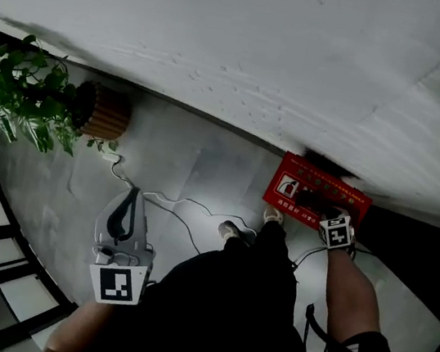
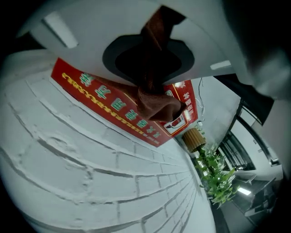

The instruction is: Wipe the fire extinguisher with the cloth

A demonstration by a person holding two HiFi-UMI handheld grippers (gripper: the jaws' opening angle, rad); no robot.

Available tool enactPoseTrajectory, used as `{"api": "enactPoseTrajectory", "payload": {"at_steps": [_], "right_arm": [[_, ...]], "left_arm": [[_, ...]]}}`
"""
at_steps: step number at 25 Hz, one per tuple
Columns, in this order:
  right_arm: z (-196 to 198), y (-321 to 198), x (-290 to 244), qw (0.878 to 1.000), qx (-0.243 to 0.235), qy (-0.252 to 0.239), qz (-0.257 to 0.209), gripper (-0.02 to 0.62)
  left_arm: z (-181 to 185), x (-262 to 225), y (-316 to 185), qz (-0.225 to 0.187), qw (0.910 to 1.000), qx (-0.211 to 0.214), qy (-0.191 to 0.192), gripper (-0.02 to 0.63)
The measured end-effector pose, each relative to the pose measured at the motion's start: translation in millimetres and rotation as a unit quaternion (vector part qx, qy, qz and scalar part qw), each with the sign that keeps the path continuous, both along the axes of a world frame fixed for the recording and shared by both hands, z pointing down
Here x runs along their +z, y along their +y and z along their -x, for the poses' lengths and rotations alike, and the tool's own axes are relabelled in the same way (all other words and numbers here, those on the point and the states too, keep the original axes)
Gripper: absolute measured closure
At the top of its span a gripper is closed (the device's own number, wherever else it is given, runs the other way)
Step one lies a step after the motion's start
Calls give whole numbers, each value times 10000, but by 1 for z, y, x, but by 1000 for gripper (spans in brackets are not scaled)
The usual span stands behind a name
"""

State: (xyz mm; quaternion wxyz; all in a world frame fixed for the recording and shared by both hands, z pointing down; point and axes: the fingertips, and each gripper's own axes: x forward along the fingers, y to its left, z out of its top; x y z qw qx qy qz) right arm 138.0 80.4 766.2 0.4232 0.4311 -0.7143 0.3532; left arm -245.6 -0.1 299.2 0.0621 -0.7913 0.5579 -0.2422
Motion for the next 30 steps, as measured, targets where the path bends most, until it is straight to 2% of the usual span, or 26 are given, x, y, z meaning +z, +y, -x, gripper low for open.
{"api": "enactPoseTrajectory", "payload": {"at_steps": [5, 10, 15, 17, 18, 19, 22, 27, 30], "right_arm": [[-54, 33, -2, 9972, 742, 92, 102, 531], [-88, 60, -3, 9928, 1187, 141, 60, 531], [-106, 81, -1, 9865, 1614, 174, 207, 531], [-104, 71, -6, 9810, 1938, -53, 102, 531], [-94, 60, -13, 9812, 1916, -206, -68, 531], [-77, 48, -20, 9847, 1688, -336, -258, 531], [-3, 6, -36, 9947, 546, -613, -620, 531], [128, -52, -40, 9877, -663, -1179, -780, 531], [190, -63, -32, 9817, -1254, -1305, -588, 531]], "left_arm": [[-47, 4, -19, -22, 9980, 627, -98, 606], [-81, 14, -28, 173, 9954, 942, 41, 606], [-76, 17, -27, 257, 9966, 769, 171, 606], [-66, 17, -23, 261, 9977, 597, 204, 606], [-58, 16, -20, 257, 9982, 493, 208, 606], [-49, 15, -18, 248, 9988, 381, 207, 606], [-20, 14, -11, 206, 9996, 10, 192, 606], [35, 7, 17, 164, 9965, -810, 96, 606], [68, 4, 38, 205, 9917, -1266, -76, 606]]}}
